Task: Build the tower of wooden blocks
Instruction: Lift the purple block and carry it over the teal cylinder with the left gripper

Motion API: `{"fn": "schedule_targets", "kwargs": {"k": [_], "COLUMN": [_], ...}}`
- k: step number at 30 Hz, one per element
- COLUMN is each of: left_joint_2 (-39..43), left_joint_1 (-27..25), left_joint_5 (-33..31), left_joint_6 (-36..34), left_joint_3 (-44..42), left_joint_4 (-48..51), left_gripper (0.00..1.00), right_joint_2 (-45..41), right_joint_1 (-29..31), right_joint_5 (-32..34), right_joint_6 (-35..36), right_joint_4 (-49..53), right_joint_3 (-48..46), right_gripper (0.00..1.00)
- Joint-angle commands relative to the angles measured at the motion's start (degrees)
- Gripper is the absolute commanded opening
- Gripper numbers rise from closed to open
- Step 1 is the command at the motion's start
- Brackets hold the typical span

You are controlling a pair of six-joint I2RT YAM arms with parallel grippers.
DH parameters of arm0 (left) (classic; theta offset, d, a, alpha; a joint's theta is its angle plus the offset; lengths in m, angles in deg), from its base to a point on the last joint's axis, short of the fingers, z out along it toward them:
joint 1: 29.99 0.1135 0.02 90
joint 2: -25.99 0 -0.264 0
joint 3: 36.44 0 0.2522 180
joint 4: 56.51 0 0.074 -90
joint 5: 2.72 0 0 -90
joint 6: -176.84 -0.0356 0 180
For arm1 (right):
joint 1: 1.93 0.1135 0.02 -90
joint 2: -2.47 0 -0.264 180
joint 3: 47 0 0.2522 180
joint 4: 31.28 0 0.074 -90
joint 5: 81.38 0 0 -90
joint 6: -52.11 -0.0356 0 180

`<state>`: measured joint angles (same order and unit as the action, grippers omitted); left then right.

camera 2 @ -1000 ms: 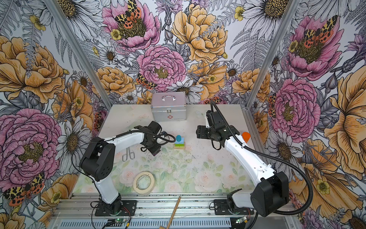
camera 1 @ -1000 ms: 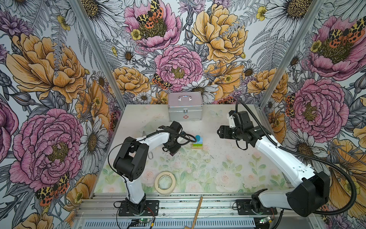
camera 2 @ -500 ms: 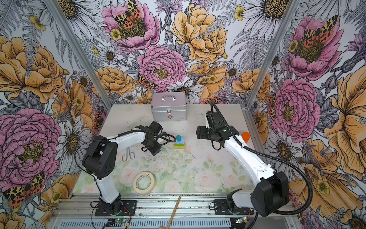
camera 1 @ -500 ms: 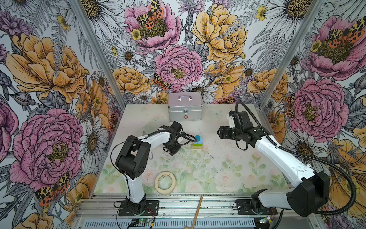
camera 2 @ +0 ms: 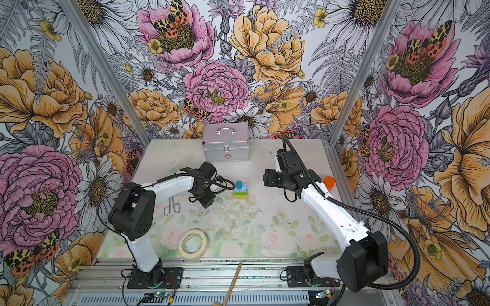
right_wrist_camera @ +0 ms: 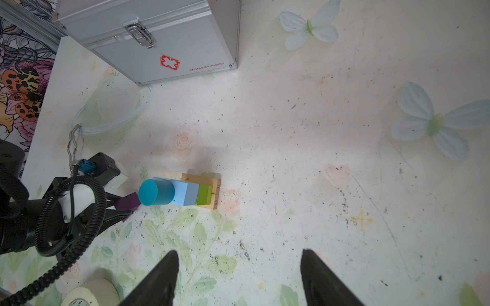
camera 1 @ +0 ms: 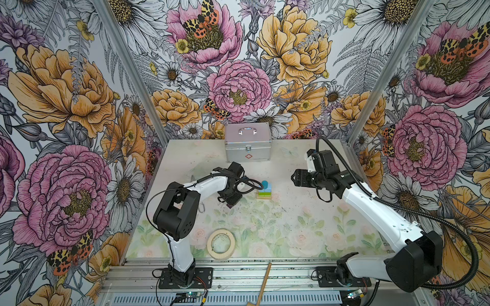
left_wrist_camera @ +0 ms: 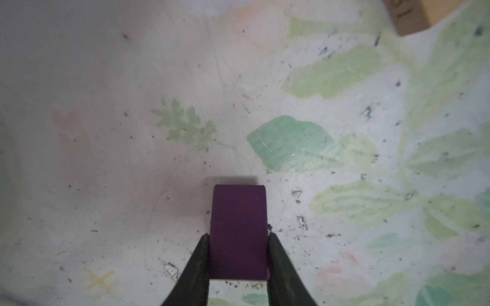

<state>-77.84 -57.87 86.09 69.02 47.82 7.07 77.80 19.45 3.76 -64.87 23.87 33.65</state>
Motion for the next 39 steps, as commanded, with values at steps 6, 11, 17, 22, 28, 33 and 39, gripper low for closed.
{"fn": "schedule_targets", "kwargs": {"k": [6, 11, 17, 22, 28, 33, 39], "left_joint_2": [8.25, 12.07, 13.38, 9.48, 4.32, 3.20, 2.49], "left_joint_1": [1.36, 1.18, -2.66, -7.06, -9.83, -10.87, -11.18], "left_joint_5": [0.32, 1.06, 1.76, 2.69, 3.84, 4.18, 4.44], "left_joint_6": [1.92, 1.58, -1.20, -5.10, -8.40, -10.71, -11.90], "left_joint_3": [4.32, 8.34, 17.64, 25.92, 33.80, 34.71, 35.23], "left_joint_4": [3.17, 6.15, 10.39, 13.34, 17.29, 18.81, 20.07], "left_gripper": [0.00, 0.00, 0.00, 0.00, 0.00, 0.00, 0.00], "right_joint_2": [-2.87, -3.13, -3.35, -3.88, -5.26, -5.30, -5.64], "right_joint_1": [-0.21, -0.32, -0.43, -1.06, -2.74, -4.20, -4.71], "right_joint_5": [-0.20, -0.49, -0.73, -1.03, -2.13, -4.71, -5.58], "right_joint_6": [-0.54, -0.40, -0.12, 0.00, -0.60, -1.26, -2.49], "right_joint_4": [-0.69, -0.54, -0.60, -0.56, -0.52, -0.52, -0.52], "right_joint_3": [-0.71, -0.75, -0.82, -1.54, -3.30, -4.80, -7.84], "right_gripper": [0.75, 0.75, 0.75, 0.75, 0.75, 0.75, 0.75]}}
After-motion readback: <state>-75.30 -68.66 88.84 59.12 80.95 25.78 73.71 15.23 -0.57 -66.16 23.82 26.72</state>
